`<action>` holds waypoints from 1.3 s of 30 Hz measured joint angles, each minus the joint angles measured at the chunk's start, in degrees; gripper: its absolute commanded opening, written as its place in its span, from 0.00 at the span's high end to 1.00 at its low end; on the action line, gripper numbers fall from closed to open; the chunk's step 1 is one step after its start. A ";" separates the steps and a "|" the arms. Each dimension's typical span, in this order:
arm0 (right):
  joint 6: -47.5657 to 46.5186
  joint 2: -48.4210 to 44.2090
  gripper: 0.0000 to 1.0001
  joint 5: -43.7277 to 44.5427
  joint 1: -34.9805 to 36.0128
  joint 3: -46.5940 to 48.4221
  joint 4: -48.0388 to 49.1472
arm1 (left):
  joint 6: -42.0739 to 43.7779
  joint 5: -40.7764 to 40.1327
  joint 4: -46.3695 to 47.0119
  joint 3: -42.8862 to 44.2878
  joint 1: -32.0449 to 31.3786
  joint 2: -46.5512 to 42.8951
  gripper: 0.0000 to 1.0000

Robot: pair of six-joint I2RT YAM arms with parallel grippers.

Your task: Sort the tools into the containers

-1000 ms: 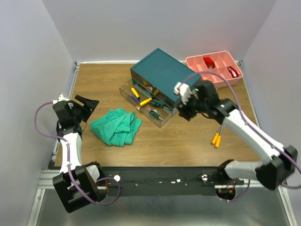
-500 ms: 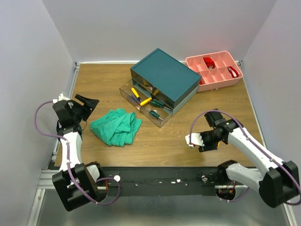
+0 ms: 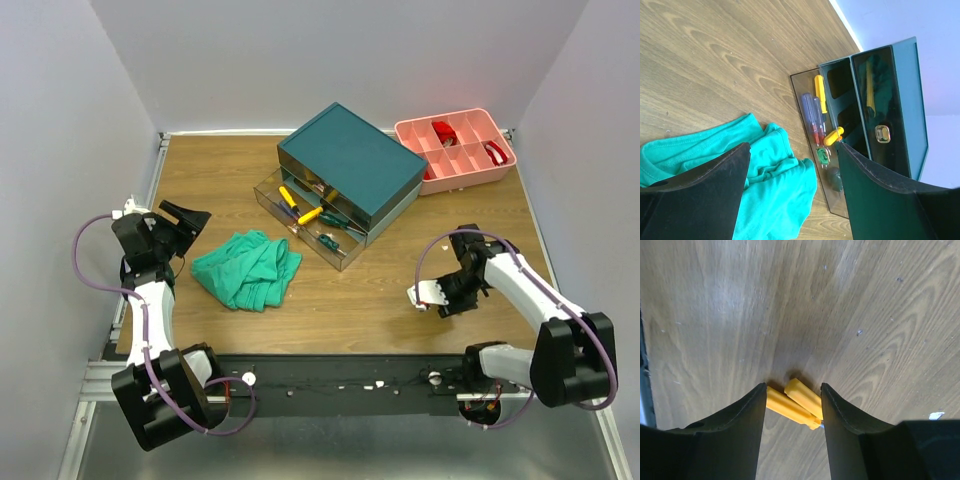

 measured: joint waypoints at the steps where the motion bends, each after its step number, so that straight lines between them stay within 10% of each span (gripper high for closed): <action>1: -0.50 0.31 0.45 0.24 -0.33 0.00 0.20 | 0.07 0.00 -0.07 0.00 0.00 0.00 0.20; 10: -4.20 5.79 0.50 2.99 -2.84 0.00 5.60 | 0.13 0.00 -0.44 0.00 0.00 0.02 0.20; 20: -8.90 9.94 0.90 3.85 -2.95 1.36 10.40 | 0.15 0.00 -1.20 0.00 0.00 0.11 0.20; 28: -11.43 4.63 0.95 -7.65 5.18 7.65 7.17 | 0.11 0.00 -1.49 0.00 0.02 0.39 0.20; 39: 33.18 14.40 0.95 -30.29 23.12 39.93 11.93 | 0.09 0.00 -1.57 0.00 0.00 0.61 0.20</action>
